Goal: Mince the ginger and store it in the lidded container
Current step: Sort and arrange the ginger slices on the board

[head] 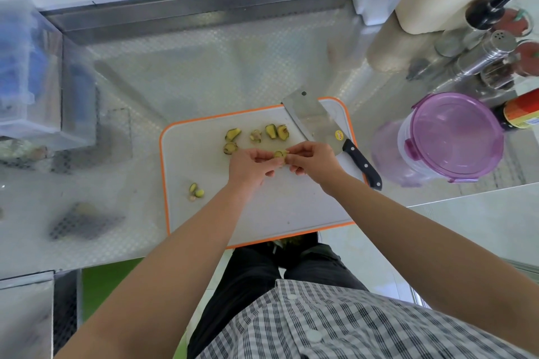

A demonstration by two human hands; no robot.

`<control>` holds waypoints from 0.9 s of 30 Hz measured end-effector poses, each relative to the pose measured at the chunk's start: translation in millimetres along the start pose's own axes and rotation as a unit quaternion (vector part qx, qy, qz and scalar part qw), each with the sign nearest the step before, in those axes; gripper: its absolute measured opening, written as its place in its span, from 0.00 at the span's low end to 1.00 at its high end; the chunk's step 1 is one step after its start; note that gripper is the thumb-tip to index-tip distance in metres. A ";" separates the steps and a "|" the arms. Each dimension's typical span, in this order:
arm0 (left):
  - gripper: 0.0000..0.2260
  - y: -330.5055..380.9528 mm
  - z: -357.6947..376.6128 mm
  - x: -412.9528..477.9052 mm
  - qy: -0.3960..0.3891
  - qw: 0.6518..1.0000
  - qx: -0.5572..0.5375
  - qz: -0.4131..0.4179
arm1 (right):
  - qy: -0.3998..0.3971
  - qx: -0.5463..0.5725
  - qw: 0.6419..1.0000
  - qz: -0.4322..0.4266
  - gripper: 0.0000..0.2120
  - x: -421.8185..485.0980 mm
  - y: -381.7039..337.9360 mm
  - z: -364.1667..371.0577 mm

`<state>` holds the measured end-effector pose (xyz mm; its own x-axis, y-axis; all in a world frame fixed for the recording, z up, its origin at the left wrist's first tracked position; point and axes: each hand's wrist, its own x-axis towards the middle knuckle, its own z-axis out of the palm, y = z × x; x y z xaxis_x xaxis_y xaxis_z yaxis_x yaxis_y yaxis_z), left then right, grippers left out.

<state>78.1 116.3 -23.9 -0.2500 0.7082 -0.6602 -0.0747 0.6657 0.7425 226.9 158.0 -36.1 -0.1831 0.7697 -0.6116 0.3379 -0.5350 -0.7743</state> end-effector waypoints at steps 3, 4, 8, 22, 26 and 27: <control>0.06 -2.7 -0.7 -1.6 0.005 0.999 -0.018 -0.026 | -0.048 0.020 0.999 0.011 0.05 -4.0 -0.7 -4.3; 0.06 -3.3 -0.7 -2.2 0.003 0.999 -0.025 -0.031 | -0.056 0.022 0.998 0.013 0.05 -5.2 -0.4 -5.6; 0.07 -4.2 5.9 -6.9 0.002 0.998 -0.050 -0.036 | -0.049 0.044 0.998 0.018 0.04 -8.5 0.8 -7.1; 0.05 -14.5 23.0 -1.3 -0.070 0.990 0.120 0.033 | 0.173 -0.243 0.944 -0.141 0.10 -15.6 12.1 -38.4; 0.05 -16.8 37.3 -1.3 -0.072 0.959 0.259 0.094 | 0.227 -0.425 0.869 -0.111 0.21 -12.3 23.3 -58.8; 0.05 -17.7 40.2 -1.6 -0.052 0.952 0.280 0.112 | 0.209 -0.454 0.862 -0.083 0.21 -11.5 24.4 -61.3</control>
<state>118.6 112.8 -40.5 -0.1004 0.8468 -0.5223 0.5021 0.4964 0.7082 293.8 157.5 -38.1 -0.0147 0.9692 -0.2460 0.9570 -0.0577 -0.2842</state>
